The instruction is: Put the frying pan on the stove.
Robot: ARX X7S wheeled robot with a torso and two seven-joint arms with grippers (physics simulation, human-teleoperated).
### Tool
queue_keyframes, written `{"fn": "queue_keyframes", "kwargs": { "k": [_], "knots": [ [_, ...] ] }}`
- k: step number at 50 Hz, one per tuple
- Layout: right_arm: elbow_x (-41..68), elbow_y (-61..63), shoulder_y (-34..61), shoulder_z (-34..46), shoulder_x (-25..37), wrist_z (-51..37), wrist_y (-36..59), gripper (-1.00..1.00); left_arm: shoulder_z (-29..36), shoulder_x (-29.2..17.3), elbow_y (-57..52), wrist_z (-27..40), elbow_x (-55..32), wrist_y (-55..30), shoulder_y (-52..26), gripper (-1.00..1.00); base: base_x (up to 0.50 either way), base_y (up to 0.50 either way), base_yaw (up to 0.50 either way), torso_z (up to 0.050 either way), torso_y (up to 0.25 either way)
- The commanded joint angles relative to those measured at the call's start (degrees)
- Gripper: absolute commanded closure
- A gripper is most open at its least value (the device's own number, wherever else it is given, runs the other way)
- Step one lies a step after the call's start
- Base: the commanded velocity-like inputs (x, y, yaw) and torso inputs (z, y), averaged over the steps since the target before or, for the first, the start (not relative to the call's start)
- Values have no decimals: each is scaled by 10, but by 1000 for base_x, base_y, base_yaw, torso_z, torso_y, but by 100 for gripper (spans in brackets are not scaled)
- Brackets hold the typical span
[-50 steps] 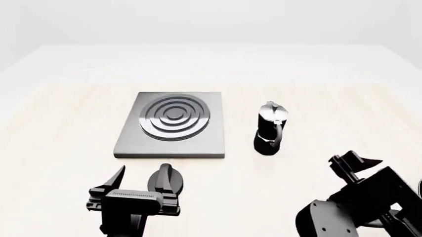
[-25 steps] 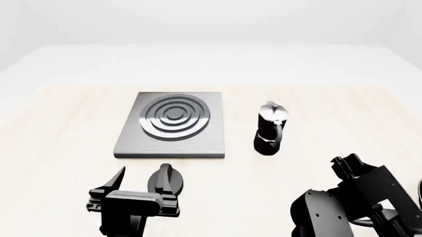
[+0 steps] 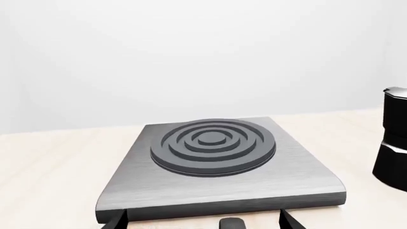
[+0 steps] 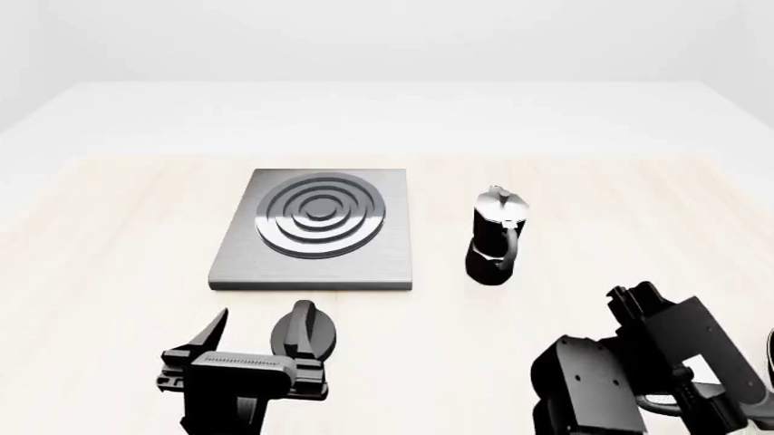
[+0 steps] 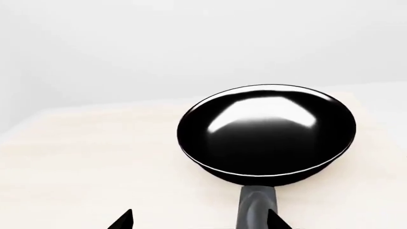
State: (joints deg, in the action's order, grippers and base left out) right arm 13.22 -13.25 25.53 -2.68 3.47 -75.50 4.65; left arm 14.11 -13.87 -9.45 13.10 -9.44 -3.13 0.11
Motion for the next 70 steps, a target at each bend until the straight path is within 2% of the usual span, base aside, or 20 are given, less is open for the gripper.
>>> {"fn": "queue_keyframes", "kwargs": {
  "k": [1,37,70],
  "knots": [
    [7,-46,20,0,5,-6,-17,-100,2,-2,3,3,-3,1,-2,-100,0,0,0,0,0],
    [16,-120,51,10,15,-16,-39,-100,9,-10,1,13,-9,1,-2,-100,0,0,0,0,0],
    [28,-142,28,-1,40,-13,-47,-100,19,-14,-1,20,-13,2,-4,-100,0,0,0,0,0]
  ]
}}
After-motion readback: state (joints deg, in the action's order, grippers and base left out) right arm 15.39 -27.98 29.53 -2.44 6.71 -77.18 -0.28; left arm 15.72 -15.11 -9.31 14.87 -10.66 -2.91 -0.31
